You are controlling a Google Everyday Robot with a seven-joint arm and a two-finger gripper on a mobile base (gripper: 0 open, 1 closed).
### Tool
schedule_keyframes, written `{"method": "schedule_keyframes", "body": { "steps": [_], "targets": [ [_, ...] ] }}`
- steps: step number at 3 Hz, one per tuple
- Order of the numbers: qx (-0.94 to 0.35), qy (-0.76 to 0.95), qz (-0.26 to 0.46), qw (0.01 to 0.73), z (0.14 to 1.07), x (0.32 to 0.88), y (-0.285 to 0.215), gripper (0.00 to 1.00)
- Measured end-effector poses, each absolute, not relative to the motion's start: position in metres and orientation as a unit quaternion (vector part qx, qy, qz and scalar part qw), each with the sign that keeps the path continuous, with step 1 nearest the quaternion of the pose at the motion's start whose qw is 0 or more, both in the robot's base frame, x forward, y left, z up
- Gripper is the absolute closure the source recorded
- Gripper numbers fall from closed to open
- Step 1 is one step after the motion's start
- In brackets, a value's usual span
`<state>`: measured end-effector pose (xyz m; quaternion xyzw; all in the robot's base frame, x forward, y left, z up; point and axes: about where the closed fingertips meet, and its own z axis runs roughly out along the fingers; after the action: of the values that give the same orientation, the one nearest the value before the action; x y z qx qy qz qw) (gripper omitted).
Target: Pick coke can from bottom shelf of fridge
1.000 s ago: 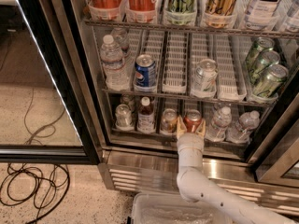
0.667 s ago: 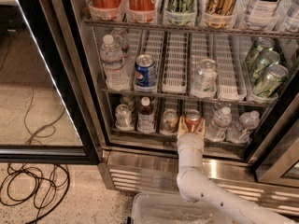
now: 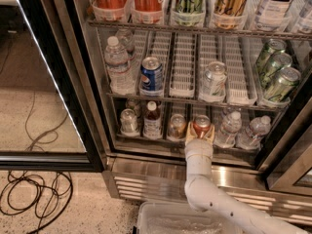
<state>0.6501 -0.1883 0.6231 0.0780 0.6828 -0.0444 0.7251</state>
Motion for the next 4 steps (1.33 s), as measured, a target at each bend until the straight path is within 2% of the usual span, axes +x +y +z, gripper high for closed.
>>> {"method": "schedule_keyframes", "body": {
  "steps": [4],
  "targets": [
    [0.071, 0.651, 0.059, 0.753, 0.695, 0.596, -0.212, 1.0]
  ]
}}
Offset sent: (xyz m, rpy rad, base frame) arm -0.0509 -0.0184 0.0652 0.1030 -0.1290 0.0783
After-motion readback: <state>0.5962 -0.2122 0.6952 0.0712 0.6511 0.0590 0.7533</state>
